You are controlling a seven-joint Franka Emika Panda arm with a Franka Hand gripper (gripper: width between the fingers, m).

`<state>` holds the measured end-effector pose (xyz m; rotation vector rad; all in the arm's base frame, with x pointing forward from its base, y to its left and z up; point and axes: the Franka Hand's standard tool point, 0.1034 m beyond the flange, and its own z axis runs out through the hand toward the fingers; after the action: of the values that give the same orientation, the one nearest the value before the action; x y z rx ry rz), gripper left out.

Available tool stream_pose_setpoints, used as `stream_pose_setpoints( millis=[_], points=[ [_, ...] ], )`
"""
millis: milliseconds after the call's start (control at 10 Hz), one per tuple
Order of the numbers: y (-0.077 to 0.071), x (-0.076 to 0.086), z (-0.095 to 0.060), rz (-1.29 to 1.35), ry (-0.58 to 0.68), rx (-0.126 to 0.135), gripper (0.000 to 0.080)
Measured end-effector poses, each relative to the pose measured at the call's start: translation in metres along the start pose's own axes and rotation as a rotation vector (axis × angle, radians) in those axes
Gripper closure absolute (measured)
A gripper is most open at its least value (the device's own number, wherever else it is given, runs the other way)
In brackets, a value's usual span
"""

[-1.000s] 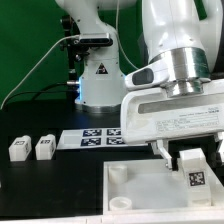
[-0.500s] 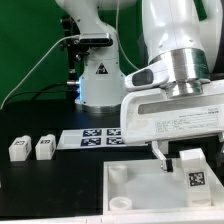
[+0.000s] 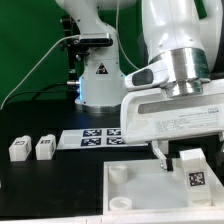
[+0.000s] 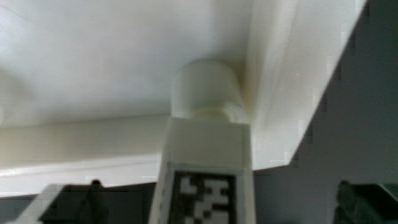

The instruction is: Assemble one leg

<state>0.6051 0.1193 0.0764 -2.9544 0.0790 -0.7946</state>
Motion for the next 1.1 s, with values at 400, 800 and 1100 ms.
stream_pose_setpoints(
  millis=[400,800,1100],
  points=[
    [-0.005,0.013,-0.025,0.025,-0.140,0.044,0.0150],
    [-0.005,0.013,-0.025,0.025,-0.140,0.044,0.0150],
    [-0.005,0.013,-0.025,0.025,-0.140,0.044,0.0150]
  ],
)
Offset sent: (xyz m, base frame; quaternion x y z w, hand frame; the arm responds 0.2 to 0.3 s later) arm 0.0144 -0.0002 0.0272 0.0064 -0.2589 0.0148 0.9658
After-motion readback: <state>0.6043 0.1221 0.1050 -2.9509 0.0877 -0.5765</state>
